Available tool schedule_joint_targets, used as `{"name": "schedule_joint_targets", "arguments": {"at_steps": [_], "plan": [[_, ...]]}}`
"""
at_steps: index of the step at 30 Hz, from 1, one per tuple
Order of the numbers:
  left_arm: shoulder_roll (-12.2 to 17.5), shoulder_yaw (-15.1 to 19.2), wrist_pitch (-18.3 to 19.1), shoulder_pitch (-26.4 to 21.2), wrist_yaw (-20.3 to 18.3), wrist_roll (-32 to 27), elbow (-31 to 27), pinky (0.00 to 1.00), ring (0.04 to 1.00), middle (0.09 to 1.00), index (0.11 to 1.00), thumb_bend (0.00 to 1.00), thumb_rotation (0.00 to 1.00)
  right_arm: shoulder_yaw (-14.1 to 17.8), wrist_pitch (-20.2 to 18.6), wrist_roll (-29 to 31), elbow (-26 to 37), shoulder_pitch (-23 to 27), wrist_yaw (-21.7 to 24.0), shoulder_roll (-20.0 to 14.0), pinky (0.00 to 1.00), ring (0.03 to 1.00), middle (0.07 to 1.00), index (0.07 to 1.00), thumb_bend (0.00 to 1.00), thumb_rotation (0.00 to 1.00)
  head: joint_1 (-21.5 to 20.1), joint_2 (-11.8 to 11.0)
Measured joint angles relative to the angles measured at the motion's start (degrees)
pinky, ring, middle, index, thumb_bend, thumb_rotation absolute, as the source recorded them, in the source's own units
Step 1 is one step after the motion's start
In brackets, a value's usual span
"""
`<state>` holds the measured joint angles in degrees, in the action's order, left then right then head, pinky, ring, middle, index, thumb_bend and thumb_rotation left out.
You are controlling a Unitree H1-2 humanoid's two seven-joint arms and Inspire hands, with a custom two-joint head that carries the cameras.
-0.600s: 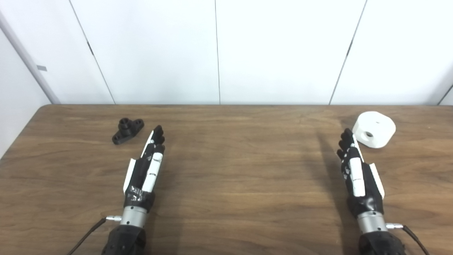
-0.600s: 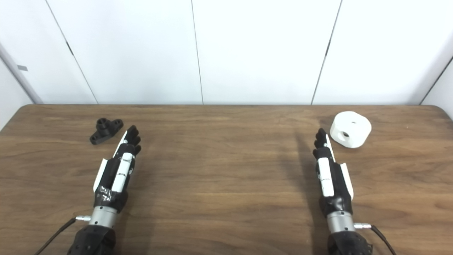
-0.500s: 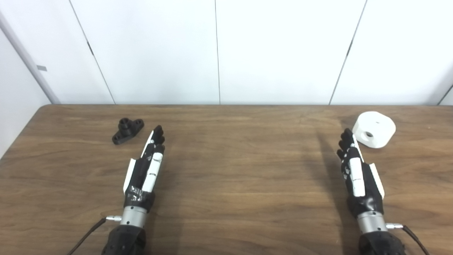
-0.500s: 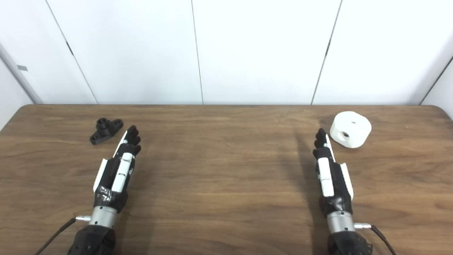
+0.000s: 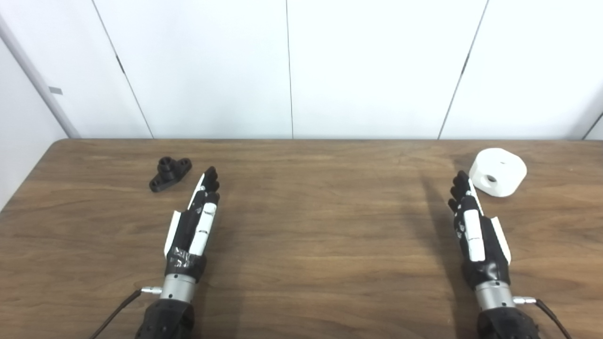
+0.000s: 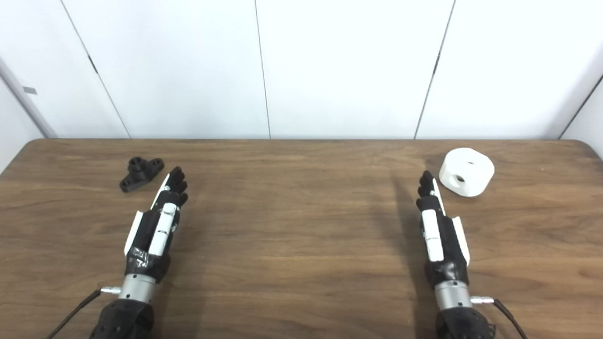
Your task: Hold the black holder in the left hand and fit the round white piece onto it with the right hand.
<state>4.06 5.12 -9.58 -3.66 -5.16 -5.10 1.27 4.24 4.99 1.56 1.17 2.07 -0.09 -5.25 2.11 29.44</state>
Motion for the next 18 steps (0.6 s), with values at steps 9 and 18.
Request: {"name": "schedule_joint_targets", "arguments": {"at_steps": [9,18], "plan": [[1.72,-2.36,1.13,2.15,4.06,14.84,-2.76,0.70,0.738,0.740,0.769,0.72,0.10,-0.15,-0.04,0.10,0.05,0.17,0.02,0.16,1.00,1.000,1.000,1.000,0.48,1.00,1.84,-0.70],[8.72,-0.10,-4.75,2.11,15.12,34.18,-2.89,0.51,0.550,0.575,0.571,0.81,0.00,-0.04,-0.04,0.47,-0.05,0.16,0.18,0.05,1.00,1.000,1.000,1.000,0.46,1.00,2.11,-1.14]]}}
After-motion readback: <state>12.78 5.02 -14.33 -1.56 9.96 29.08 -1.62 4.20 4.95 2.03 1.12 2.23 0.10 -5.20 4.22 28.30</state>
